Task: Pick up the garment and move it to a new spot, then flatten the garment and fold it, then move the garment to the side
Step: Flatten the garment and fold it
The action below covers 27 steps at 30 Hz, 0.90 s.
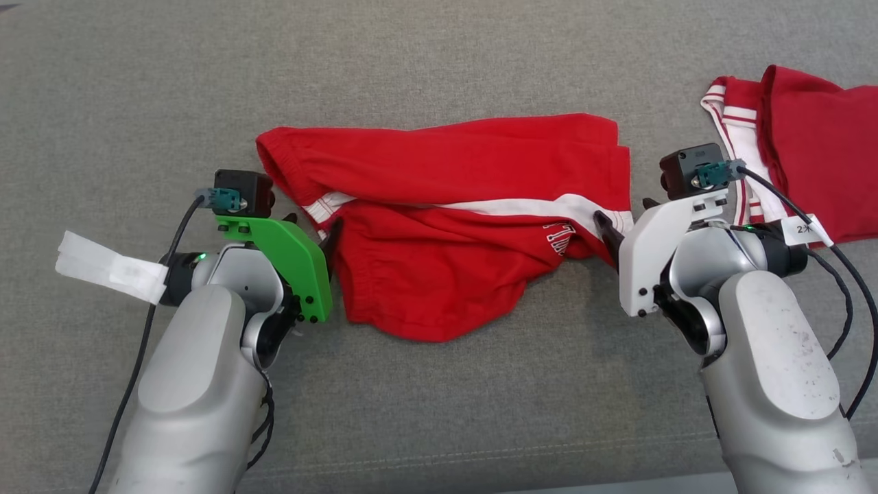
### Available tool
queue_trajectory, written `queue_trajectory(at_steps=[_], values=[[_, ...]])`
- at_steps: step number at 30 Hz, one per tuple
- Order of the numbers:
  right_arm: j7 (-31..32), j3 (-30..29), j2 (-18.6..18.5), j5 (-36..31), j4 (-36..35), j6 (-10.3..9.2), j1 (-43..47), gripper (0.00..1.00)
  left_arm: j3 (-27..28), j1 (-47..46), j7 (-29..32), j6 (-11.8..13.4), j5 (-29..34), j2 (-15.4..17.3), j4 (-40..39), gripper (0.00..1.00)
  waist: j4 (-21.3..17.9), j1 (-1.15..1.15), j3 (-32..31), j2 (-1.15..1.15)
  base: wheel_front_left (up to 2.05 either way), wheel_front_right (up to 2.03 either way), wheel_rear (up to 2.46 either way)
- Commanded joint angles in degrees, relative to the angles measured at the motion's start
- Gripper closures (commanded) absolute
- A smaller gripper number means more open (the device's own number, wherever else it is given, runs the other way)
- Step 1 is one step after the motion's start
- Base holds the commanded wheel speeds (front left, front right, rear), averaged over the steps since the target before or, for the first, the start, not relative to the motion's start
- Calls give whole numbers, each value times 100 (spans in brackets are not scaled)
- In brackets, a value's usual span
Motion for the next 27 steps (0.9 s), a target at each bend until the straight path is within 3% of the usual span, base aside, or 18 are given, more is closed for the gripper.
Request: queue_trajectory(at_steps=[1,5,12,14,15,16,17,18,20,27], values=[[-45,-31,-13,-61,-32,-3,-41,0,-16,-104,-57,3,-22,27,24,0,-94,-1,120,0,0,0,0],[-61,-98,-11,-76,-53,-3,11,0,-75,-139,-193,-8,-38,47,47,4,-61,-1,124,0,0,0,0],[-113,-191,-12,-104,-17,-3,29,0,-79,-217,-211,-7,-128,63,51,2,21,-1,44,0,0,0,0],[-112,-196,-12,-116,4,-3,55,0,-89,-187,-161,-8,-171,62,19,7,43,-1,-2,0,0,0,0],[-103,-189,-13,-108,12,-3,64,0,-103,-164,-133,-9,-162,73,8,11,47,-1,-19,0,0,0,0],[-93,-178,-13,-101,19,-3,69,0,-107,-139,-82,1,-174,82,7,36,47,-1,-31,0,0,0,0],[-76,-150,-12,-78,34,-3,74,0,-110,-103,-45,1,-205,83,11,54,45,-1,-39,0,0,0,0],[-60,-122,-11,-48,45,-3,78,0,-119,-80,-19,2,-205,88,2,64,39,-1,-43,0,0,0,0],[-49,-57,-13,12,60,-3,78,0,-125,-45,0,7,-236,78,-19,99,25,-1,-30,0,0,0,0],[99,75,-14,216,31,-3,98,0,-159,-50,-39,29,-250,62,-51,100,20,-1,28,0,0,0,0]])
